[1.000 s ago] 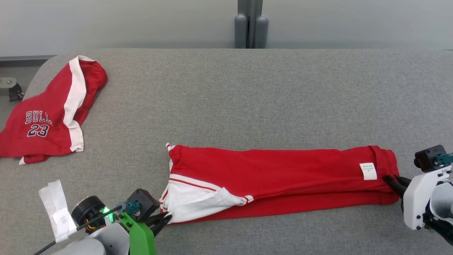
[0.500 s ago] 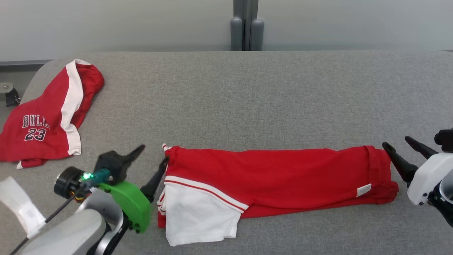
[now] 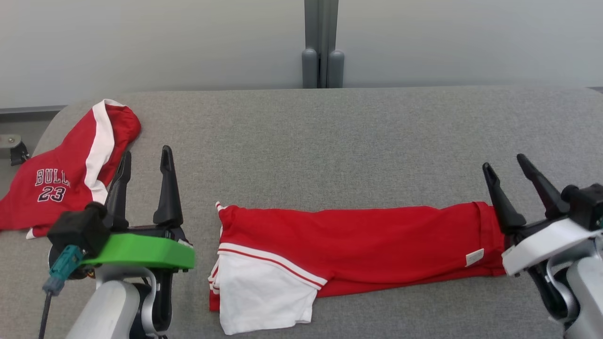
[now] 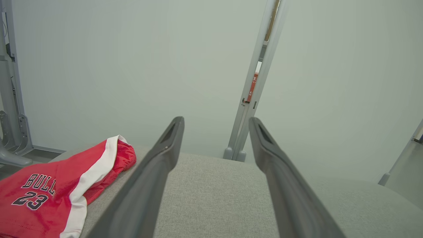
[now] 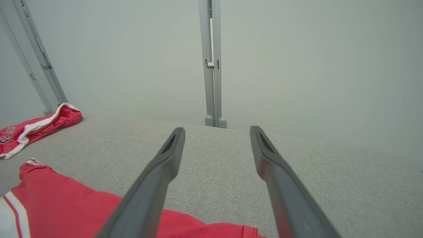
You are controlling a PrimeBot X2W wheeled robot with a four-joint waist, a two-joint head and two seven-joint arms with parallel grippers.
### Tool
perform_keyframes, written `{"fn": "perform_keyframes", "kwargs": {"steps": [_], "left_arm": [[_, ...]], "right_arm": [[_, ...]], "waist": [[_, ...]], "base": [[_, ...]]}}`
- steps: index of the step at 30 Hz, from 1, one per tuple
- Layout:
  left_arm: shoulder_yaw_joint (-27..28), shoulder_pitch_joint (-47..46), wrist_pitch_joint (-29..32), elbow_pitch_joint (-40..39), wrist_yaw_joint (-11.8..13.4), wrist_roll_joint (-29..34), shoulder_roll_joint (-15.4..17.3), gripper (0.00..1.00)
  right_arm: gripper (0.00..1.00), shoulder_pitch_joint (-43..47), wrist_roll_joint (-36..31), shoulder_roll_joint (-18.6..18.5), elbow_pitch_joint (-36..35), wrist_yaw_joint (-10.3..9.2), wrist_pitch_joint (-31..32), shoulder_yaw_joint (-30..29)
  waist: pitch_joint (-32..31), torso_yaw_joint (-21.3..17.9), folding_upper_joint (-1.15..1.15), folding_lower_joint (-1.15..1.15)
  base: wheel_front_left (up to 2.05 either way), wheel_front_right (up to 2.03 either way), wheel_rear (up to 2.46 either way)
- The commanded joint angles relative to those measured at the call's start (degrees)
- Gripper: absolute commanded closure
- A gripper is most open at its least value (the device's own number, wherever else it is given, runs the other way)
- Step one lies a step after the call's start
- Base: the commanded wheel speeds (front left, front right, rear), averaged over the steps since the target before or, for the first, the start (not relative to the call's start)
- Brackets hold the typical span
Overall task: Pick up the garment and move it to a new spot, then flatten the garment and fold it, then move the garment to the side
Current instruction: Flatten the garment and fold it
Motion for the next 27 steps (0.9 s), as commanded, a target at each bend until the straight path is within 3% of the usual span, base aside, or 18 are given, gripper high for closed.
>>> {"fn": "perform_keyframes", "kwargs": {"steps": [1, 6, 14, 20, 27], "left_arm": [[2.79, 2.74, -0.15, -0.43, -1.61, 2.90, -2.16, 0.00], [10.23, 9.46, -0.16, 1.95, -6.46, 13.83, -9.01, 0.00], [17.47, 12.13, -0.16, 5.44, -14.56, 21.21, -15.67, 0.00], [19.26, 10.44, -0.17, 7.30, -17.92, 23.50, -17.21, 0.00], [17.84, 8.94, -0.17, 8.35, -19.05, 23.81, -17.58, 0.00]], "right_arm": [[0.00, 3.18, -2.41, 1.99, -1.80, -0.11, -0.22, -1.97], [0.00, 9.63, -7.30, 8.48, -6.83, -0.10, -0.24, -7.32], [0.00, 12.14, -10.76, 11.41, -7.34, -0.10, -0.25, -9.79], [0.00, 9.65, -13.35, 13.60, 0.33, -0.11, -0.24, -14.64], [0.00, 5.56, -14.26, 16.65, 13.59, -0.10, -0.25, -21.07]], "waist": [[-0.60, -0.32, 0.00, 0.00], [-1.06, -0.73, 0.00, 0.00], [0.47, -0.36, 0.00, 0.00], [2.45, 0.82, 0.00, 0.00], [4.12, 2.68, 0.00, 0.00]], "base": [[0.00, 0.00, 0.00], [0.00, 0.00, 0.00], [0.00, 0.00, 0.00], [0.00, 0.00, 0.00], [0.00, 0.00, 0.00]]}}
